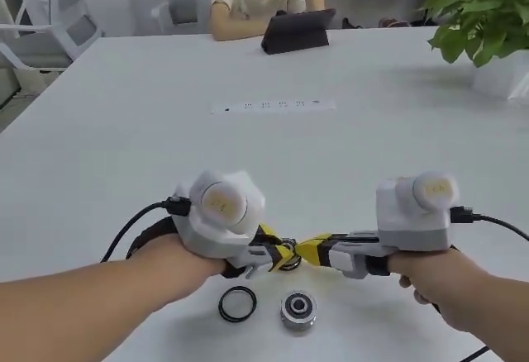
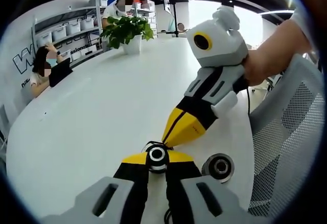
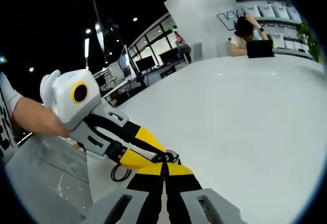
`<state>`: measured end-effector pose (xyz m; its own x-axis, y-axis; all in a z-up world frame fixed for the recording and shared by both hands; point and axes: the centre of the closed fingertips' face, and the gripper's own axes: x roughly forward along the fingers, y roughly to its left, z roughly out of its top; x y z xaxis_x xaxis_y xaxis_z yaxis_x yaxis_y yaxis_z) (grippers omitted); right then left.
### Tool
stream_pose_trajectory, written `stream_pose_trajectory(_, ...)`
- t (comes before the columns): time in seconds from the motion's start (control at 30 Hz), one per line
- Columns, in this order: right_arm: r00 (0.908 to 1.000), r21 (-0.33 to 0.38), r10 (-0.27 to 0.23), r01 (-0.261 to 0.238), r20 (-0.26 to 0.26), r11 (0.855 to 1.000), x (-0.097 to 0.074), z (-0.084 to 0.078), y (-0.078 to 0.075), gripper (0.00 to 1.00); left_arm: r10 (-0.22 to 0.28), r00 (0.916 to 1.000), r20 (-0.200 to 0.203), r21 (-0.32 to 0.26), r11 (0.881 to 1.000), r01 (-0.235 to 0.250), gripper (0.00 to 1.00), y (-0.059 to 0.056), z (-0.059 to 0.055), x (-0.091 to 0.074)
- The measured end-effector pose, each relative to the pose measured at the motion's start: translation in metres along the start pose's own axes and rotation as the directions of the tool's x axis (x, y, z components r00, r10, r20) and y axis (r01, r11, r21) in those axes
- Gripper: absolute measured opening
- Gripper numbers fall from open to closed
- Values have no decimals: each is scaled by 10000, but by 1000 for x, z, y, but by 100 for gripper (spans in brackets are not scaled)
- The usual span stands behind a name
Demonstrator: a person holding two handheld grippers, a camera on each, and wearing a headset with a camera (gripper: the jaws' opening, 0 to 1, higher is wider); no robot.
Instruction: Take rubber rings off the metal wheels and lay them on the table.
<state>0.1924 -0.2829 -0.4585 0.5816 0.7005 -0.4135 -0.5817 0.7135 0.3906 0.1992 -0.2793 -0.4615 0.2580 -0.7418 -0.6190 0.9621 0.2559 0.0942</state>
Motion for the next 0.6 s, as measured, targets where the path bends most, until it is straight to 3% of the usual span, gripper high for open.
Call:
stream_pose_trajectory(0.2, 9997, -24, 258, -258, 42, 9997, 0, 1, 6, 0, -26, 10000, 5, 69, 10000, 26, 6, 0, 0, 0)
stream_pose_trajectory(0.23, 9973, 0, 604, -604, 417, 9982, 1, 8, 13, 0, -27, 10000, 10, 74, 10000, 27, 6, 0, 0, 0)
stream_pose_trajectory(0.3, 9986, -186, 512, -510, 105, 9985, 1, 6, 12, 0, -3, 10000, 17, 73, 10000, 3, 6, 0, 0, 0)
stream_pose_trajectory(0.6, 9965, 137, 805, -809, 241, 9966, -4, 4, 17, 0, 52, 10000, 58, 46, 10000, -52, 6, -1, 0, 0)
